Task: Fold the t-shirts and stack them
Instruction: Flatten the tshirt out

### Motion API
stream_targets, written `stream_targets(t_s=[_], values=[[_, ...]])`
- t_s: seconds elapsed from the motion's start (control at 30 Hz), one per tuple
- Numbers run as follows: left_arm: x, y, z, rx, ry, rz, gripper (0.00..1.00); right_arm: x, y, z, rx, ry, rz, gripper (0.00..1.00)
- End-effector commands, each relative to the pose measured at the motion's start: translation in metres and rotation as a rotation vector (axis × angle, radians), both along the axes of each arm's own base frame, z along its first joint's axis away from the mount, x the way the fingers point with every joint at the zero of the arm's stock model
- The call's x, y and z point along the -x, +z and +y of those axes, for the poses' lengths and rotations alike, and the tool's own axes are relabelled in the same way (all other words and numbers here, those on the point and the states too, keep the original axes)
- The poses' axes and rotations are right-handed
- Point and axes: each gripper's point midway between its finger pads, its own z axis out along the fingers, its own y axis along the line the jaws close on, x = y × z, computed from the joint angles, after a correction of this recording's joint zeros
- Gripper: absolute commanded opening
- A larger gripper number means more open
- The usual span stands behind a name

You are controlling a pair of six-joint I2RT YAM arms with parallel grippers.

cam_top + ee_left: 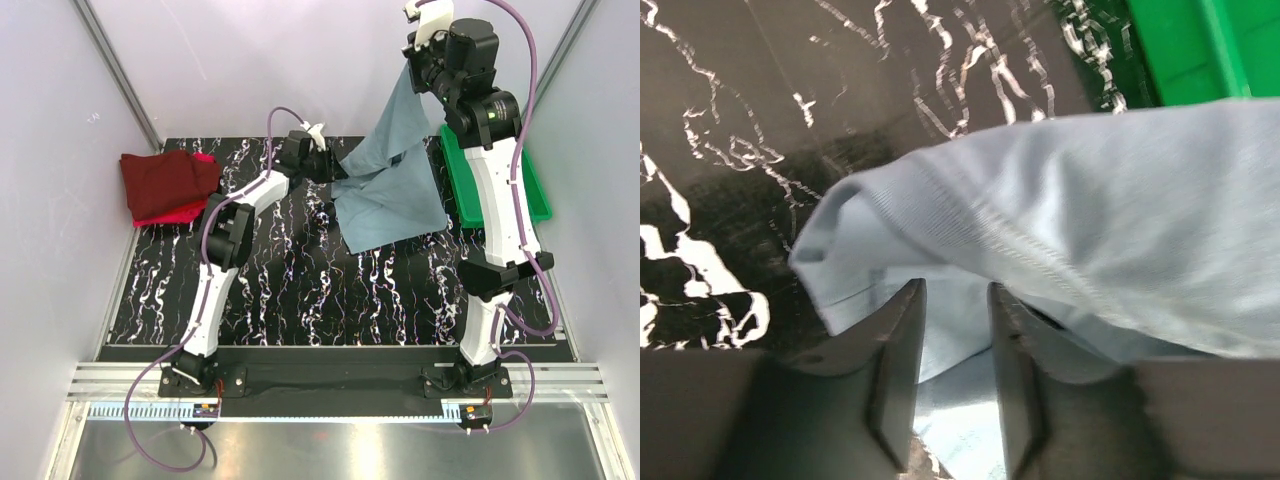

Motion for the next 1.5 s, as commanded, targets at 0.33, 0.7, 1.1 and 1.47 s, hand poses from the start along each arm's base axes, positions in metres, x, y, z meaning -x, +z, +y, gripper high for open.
stream_targets(t_s=[0.33, 0.7, 1.1, 1.47], values=[[-0.033, 0.002, 0.011, -0.015, 0.096, -0.073, 0.68, 0.039, 0.09, -0.025, -0.05, -0.053, -0.251, 0.0], [-0.025, 0.017, -0.024, 0.047, 0.015, -0.125, 0.26, 0.047, 0.099, -0.032, -0.034, -0.07, -0.278, 0.0], [-0.03, 0.093, 0.044, 0.072, 0.021, -0.218, 0.0, 0.034, 0.09, -0.037, -0.013, -0.104, -0.263, 0.0], [-0.011, 0.174, 0.105, 0.15, -0.052, -0.297, 0.53, 0.02, 0.082, -0.05, -0.065, -0.122, -0.233, 0.0]])
